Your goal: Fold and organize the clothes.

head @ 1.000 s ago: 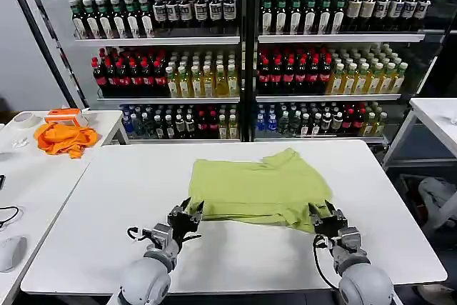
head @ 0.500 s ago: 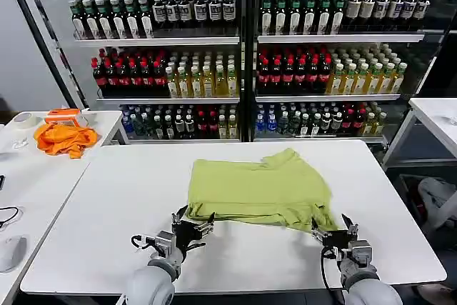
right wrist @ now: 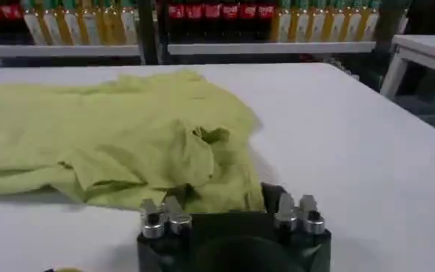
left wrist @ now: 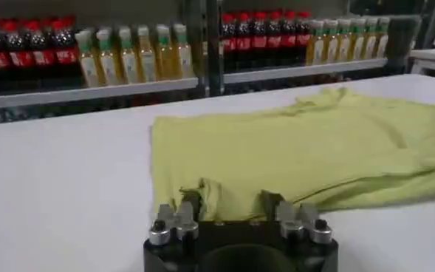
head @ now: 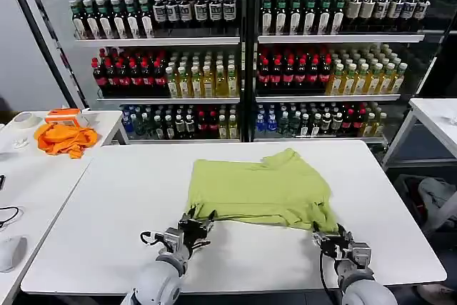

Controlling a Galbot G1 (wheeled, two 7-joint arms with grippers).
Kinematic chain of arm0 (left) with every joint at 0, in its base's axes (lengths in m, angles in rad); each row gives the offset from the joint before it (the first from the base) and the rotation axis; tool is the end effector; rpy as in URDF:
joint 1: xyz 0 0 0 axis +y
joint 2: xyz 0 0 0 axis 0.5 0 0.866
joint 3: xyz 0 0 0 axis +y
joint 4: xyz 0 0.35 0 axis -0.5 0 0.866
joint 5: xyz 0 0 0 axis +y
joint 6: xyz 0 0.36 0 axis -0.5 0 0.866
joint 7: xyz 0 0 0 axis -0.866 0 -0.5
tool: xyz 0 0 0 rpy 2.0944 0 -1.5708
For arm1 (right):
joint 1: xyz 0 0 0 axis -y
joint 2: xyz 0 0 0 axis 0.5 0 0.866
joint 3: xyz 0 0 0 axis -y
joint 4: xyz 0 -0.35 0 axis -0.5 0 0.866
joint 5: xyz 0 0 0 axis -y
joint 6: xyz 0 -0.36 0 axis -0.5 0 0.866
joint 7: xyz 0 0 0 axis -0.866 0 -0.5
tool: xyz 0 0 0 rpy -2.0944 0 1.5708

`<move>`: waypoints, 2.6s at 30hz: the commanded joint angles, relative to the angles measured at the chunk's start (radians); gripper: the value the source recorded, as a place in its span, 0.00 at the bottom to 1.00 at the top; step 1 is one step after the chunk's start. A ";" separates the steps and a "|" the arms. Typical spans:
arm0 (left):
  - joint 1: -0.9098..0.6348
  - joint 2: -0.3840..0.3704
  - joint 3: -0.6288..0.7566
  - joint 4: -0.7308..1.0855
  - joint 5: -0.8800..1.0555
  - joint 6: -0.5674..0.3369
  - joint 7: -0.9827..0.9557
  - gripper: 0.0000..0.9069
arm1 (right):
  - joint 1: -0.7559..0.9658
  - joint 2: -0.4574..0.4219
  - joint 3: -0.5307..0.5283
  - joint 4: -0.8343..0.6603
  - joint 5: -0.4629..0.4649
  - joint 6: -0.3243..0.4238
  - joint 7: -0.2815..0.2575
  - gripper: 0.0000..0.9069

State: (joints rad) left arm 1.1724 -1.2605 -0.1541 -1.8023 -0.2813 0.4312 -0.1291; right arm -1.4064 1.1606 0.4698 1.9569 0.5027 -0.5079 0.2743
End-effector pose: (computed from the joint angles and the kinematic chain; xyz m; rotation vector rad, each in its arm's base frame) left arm 0.2876 -0.0388 -0.3318 -0.4006 -2.6807 -0.1068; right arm 0.2401 -0.0691 -0.3079 -0.0544 -2.5958 -0.0150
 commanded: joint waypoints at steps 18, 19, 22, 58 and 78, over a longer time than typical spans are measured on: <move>0.081 0.062 -0.052 -0.092 -0.070 0.002 0.009 0.03 | -0.079 -0.031 0.007 0.102 0.033 -0.025 -0.011 0.00; 0.084 0.061 -0.053 -0.094 -0.069 0.002 0.009 0.04 | -0.082 -0.034 0.010 0.104 0.033 -0.025 -0.011 0.00; 0.093 0.058 -0.059 -0.107 -0.069 0.004 0.009 0.04 | -0.104 -0.049 0.020 0.122 0.033 -0.029 -0.014 0.00; 0.073 0.095 0.000 -0.074 0.039 0.144 0.029 0.02 | -0.102 -0.060 0.035 0.126 0.008 -0.025 -0.005 0.00; 0.138 0.133 -0.082 -0.129 -0.049 0.126 0.036 0.02 | -0.144 -0.070 0.042 0.164 -0.003 -0.020 -0.008 0.00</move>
State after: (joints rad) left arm 1.2496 -1.1428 -0.1737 -1.8807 -0.2970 0.5419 -0.0924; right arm -1.5298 1.0909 0.5065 2.1058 0.4995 -0.5297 0.2584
